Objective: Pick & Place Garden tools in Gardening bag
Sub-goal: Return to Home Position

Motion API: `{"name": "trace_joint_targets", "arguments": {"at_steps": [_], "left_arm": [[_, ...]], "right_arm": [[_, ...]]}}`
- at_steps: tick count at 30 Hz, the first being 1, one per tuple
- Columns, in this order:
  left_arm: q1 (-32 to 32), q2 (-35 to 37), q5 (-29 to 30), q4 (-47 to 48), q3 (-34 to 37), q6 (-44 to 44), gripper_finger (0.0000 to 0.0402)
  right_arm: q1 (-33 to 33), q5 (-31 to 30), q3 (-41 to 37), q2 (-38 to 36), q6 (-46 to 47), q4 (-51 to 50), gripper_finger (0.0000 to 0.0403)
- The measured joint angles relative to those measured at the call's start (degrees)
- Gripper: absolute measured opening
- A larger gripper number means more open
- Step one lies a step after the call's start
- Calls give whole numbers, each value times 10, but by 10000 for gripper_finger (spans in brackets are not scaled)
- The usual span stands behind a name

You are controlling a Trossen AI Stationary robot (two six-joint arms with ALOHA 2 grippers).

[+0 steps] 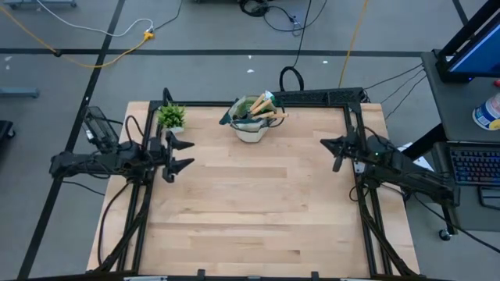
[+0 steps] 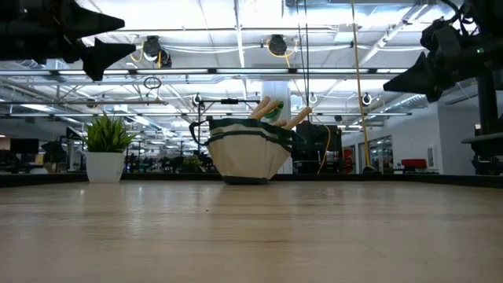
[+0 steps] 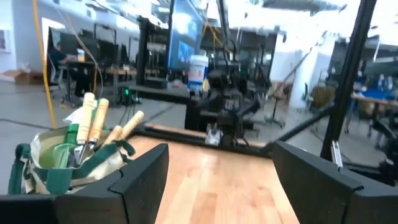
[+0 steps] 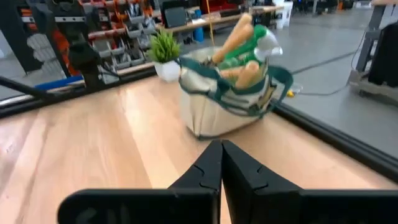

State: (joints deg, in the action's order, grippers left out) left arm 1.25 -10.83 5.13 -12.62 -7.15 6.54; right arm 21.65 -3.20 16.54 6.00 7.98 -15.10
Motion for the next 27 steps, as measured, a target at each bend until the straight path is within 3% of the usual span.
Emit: {"name": "trace_joint_targets", "arguments": {"at_steps": [5,14,21,27], "left_arm": [[-23,0,16,-68,49,6,294],[-48,0,70,-52,56,12,294],[-48,0,70,25,56,113,294],[-48,0,69,25,56,167,294]], "right_arm": [[0,1,-17,0,-1,2,0],[0,0,-52,-8,-14,7,0],[0,0,-52,-8,-61,7,0],[0,2,-52,-8,-55,7,0]]}}
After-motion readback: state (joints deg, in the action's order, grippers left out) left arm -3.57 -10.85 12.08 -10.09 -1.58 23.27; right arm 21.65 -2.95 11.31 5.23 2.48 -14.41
